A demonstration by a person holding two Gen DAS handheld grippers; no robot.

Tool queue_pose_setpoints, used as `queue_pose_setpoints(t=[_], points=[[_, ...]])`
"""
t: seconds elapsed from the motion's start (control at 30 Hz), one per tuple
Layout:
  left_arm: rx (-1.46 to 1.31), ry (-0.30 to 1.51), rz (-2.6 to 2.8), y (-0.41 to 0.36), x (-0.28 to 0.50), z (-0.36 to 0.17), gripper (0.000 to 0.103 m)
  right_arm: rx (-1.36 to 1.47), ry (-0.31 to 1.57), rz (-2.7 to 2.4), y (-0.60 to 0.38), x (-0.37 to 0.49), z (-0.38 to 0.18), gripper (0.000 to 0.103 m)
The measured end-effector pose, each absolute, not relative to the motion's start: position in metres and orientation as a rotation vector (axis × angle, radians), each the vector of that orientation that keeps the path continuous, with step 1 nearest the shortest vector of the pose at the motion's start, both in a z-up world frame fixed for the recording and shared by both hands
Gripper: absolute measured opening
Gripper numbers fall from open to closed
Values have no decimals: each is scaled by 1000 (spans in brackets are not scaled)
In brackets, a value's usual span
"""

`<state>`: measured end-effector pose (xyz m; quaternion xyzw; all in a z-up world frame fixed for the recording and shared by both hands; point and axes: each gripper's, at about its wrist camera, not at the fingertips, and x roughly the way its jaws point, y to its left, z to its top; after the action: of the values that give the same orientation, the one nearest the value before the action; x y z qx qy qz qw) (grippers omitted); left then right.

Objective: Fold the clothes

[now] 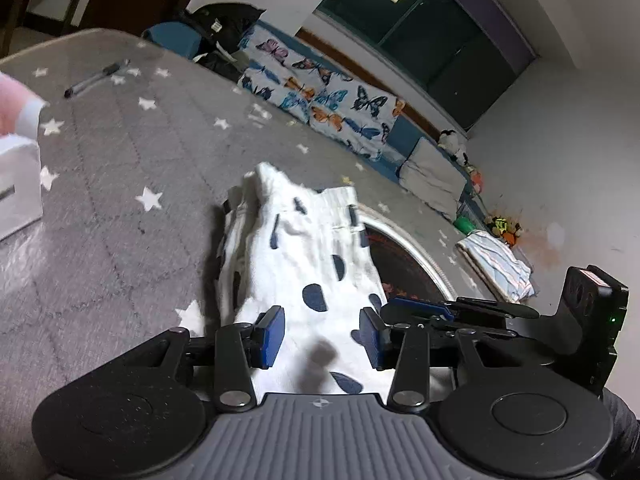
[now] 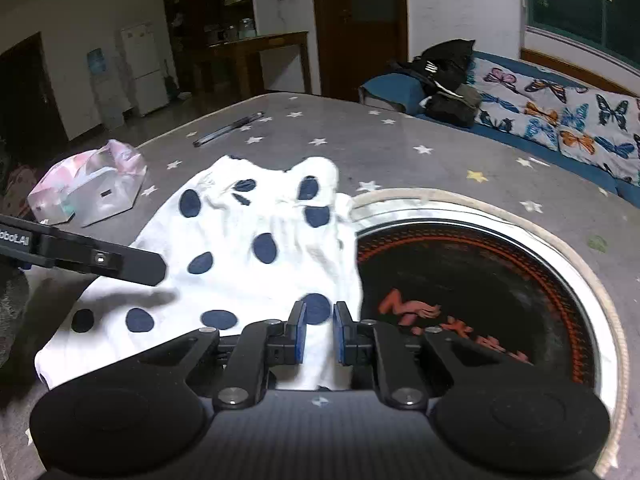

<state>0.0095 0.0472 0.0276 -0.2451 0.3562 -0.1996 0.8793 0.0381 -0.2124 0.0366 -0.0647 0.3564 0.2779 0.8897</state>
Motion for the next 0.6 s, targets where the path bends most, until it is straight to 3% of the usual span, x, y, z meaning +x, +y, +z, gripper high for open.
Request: queue_pose_setpoints(t=[0.23,0.6], points=[[-513,711,-457,40,-12,38,45,-136,682,654,-211,7,62,16],[-482,738,-395,45,-35,26,45,-158,721,612,-225,-24,44,24]])
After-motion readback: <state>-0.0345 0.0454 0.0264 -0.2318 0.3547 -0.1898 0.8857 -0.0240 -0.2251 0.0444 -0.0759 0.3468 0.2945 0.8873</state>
